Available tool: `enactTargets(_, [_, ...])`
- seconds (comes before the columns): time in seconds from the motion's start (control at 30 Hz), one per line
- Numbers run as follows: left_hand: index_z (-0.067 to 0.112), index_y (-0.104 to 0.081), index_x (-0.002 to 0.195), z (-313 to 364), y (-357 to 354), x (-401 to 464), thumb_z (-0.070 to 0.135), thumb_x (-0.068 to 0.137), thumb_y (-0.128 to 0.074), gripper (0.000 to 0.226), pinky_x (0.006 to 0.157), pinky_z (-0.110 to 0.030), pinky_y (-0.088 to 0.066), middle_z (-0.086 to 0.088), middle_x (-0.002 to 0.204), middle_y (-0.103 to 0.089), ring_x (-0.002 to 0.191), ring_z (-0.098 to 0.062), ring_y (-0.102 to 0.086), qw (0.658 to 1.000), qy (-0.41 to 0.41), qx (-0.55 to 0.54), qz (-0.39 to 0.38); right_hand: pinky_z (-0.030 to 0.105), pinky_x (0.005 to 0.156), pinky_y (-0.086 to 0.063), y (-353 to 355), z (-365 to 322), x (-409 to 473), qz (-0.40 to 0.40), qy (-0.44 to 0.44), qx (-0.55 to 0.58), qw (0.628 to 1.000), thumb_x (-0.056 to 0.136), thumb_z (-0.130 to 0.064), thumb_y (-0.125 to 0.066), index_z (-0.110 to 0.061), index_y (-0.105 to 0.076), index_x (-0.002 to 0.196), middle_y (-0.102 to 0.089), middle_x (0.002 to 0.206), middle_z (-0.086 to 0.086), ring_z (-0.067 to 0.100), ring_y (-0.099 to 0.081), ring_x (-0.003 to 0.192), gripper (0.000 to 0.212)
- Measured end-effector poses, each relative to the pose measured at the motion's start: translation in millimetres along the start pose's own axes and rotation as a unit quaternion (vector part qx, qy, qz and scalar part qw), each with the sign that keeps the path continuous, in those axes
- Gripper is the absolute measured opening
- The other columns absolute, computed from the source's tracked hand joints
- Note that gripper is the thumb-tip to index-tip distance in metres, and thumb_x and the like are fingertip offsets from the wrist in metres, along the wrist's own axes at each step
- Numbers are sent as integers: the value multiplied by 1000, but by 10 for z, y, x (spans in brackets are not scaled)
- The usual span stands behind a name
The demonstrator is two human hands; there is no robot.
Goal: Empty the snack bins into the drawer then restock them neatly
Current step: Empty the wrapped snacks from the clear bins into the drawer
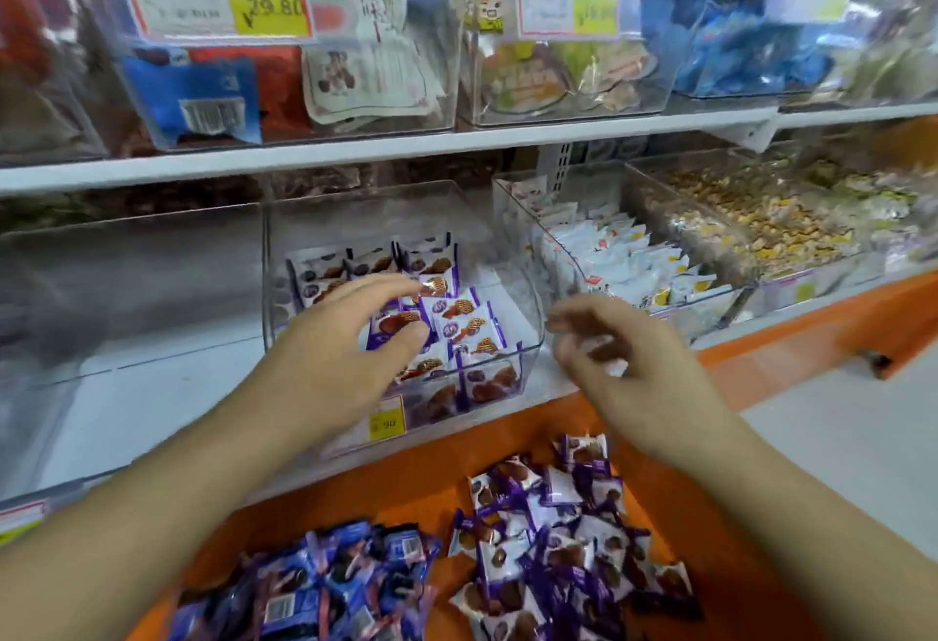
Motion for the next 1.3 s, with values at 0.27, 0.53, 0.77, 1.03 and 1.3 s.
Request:
enactTargets(0.27, [39,-29,161,-235,-580,862,75,69,-78,110,120,-25,-23,20,168,-19,151,-5,-26,985,41,34,-165,15,118,-33,-329,26,752,-27,-4,-17,999,100,-6,-65,-27,-67,136,-54,145,-19,-5,-46,132,42])
enactTargets(0.53, [32,-27,162,-415,-877,1133,81,45,-86,140,119,-32,-37,8,164,-35,144,-15,-42,970,102,34,-216,23,114,-45,-453,213,757,3,-32,112,993,99,8,-56,-25,-72,129,-57,143,-22,-3,-55,130,47])
enactTargets(0.77, [37,-44,151,-317,-915,1144,76,52,-77,112,111,-32,-44,11,153,-42,134,-14,-47,963,74,97,-242,32,117,-44,-505,261,722,17,-30,115,993,101,3,-55,-30,-72,127,-54,143,-26,-4,-50,134,46])
enactTargets(1.03, [43,-60,127,-279,-900,1162,43,60,-98,77,97,-28,-51,14,125,-60,115,-7,-61,977,42,-37,-206,34,119,-42,-519,277,702,17,-30,125,992,103,1,-53,-33,-71,125,-54,146,-26,-4,-48,136,45])
enactTargets(1.3, [40,-73,102,-248,-801,1162,38,75,-92,33,83,-24,-47,19,111,-62,103,-5,-63,991,31,-55,-119,23,116,-40,-523,263,679,18,-29,128,991,104,-1,-52,-31,-71,125,-53,146,-26,-7,-46,135,42])
Point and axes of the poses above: each hand's wrist, its own x-axis towards the middle knuckle, its own y-axis out of the back of the hand, z = x × y, the point moved 3 cm from there along x, towards the middle knuckle
